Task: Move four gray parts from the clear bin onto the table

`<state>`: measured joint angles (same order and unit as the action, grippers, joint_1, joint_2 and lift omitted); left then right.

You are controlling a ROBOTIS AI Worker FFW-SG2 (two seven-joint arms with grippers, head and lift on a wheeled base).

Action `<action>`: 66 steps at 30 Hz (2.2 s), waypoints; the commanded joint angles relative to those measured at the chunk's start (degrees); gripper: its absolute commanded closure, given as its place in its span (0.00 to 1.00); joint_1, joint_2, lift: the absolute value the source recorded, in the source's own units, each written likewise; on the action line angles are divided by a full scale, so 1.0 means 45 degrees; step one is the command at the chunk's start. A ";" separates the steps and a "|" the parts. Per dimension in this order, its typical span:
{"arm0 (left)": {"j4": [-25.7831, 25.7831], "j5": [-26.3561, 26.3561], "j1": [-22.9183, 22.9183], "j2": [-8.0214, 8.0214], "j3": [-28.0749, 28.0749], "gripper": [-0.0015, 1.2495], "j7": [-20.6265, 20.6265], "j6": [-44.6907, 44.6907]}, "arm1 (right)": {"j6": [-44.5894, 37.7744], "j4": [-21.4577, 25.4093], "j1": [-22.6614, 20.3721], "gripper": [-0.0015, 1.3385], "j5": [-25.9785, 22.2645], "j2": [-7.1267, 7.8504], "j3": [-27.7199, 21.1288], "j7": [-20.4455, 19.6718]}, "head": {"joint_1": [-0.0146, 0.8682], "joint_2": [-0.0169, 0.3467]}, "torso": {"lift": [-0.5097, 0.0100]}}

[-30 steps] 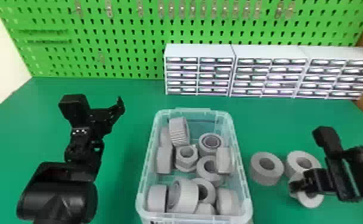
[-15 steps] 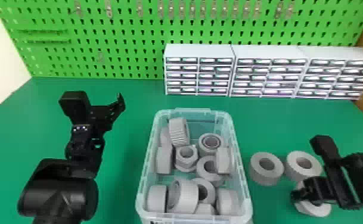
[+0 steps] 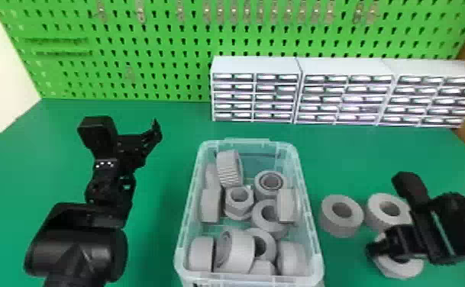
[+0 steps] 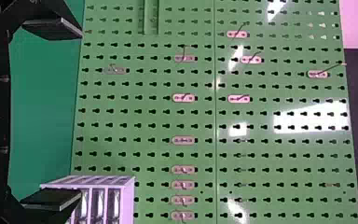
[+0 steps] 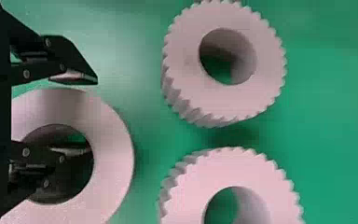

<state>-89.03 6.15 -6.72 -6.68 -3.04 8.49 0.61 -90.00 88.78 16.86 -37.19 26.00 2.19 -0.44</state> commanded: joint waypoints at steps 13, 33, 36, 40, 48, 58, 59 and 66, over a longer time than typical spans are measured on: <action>0.0096 0.0000 -0.0049 0.0000 -0.0184 0.07 0.0028 0.0002 | -0.0017 -0.0491 0.1098 0.36 0.0258 -0.0348 0.0372 -0.0001 | 0.80 0.24 | 0.88; 0.0350 0.0000 -0.0069 0.0000 -0.0360 0.07 0.0106 0.0002 | -0.0017 -0.0472 0.2035 0.37 0.0121 -0.1403 -0.0761 -0.0001 | 0.80 0.24 | 0.88; 0.0389 0.0000 -0.0069 0.0000 -0.0360 0.08 0.0126 -0.0017 | -0.0017 -0.0472 0.2172 0.37 -0.0016 -0.1442 -0.0761 -0.0001 | 0.80 0.24 | 0.88; 0.0389 0.0000 -0.0029 0.0000 -0.0340 0.07 0.0126 -0.0017 | -0.0017 -0.0472 0.2348 0.37 0.0043 -0.1618 -0.0897 -0.0001 | 0.80 0.24 | 0.88; 0.0409 -0.0039 -0.0029 0.0000 -0.0360 0.07 0.0126 0.0002 | -0.0017 -0.0472 0.2504 0.37 -0.0035 -0.1774 -0.0663 -0.0001 | 0.80 0.24 | 0.88; 0.0468 -0.0039 0.0010 0.0000 -0.0379 0.07 0.0145 -0.0017 | 0.1817 -0.0452 0.2758 0.37 -0.0113 -0.1969 -0.0155 -0.0001 | 0.80 0.24 | 0.88; 0.0468 -0.0039 0.0010 0.0000 -0.0360 0.07 0.0145 -0.0017 | 0.1954 -0.0452 0.2836 0.37 -0.0074 -0.2008 -0.0097 -0.0001 | 0.80 0.24 | 0.88; 0.0468 -0.0039 0.0049 0.0000 -0.0399 0.07 0.0145 -0.0017 | 0.2716 -0.0238 0.3266 0.37 0.0238 -0.2184 0.0294 -0.0001 | 0.80 0.24 | 0.88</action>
<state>-86.94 5.97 -6.60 -6.68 -4.74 9.14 0.58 -80.37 87.15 30.68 -36.93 16.65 2.38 -0.44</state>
